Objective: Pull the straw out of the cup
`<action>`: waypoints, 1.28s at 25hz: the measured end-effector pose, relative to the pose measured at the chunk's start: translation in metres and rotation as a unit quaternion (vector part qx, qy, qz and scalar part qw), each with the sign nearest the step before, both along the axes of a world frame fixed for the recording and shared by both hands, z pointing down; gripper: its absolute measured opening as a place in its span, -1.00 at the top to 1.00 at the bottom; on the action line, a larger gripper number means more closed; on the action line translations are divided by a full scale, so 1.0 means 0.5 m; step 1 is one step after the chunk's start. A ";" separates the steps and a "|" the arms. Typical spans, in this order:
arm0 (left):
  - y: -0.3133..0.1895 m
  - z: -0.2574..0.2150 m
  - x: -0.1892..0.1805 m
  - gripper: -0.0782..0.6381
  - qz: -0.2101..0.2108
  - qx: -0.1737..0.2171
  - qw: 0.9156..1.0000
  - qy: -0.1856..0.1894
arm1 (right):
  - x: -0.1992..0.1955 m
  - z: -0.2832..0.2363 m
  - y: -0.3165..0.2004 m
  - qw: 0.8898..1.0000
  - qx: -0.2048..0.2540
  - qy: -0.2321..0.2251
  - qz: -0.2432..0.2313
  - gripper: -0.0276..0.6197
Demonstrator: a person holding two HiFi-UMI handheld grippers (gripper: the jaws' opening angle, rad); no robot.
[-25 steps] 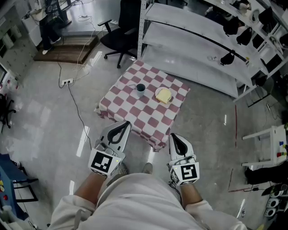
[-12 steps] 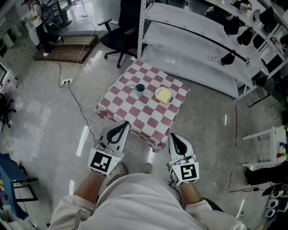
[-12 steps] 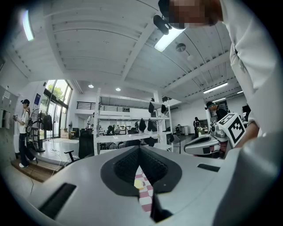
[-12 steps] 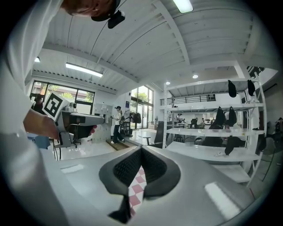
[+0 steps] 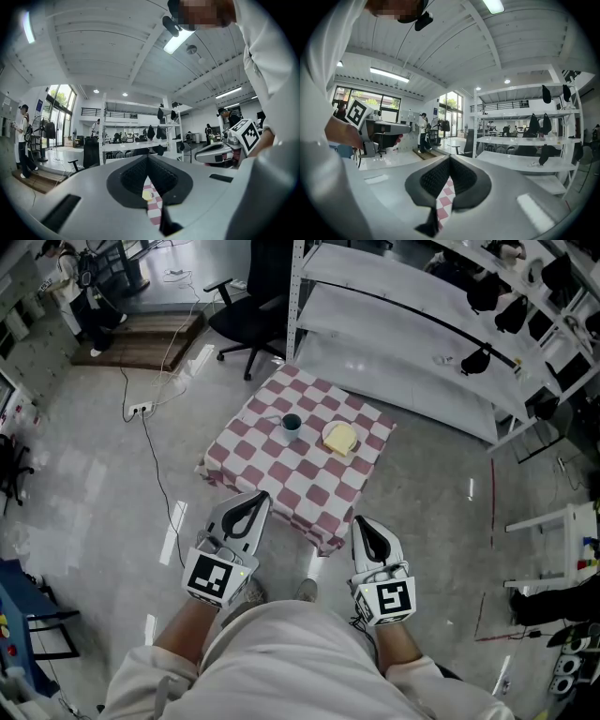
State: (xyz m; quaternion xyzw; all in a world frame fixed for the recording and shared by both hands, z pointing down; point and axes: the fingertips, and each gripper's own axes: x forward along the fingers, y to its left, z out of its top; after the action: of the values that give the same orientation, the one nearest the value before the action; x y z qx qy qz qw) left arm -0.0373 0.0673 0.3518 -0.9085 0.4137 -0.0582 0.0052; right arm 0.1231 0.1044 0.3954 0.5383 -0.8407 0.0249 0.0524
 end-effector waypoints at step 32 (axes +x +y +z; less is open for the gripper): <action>-0.026 0.017 0.038 0.76 -0.025 -0.007 0.999 -0.020 | 0.046 0.022 -0.021 0.999 -0.003 -0.016 -0.037 0.88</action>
State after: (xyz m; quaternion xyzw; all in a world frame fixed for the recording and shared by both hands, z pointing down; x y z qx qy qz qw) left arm -0.0184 0.0542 0.3603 -0.8967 0.4354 -0.0797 0.0054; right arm 0.1459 0.0937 0.4064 0.5061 -0.8608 0.0343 0.0415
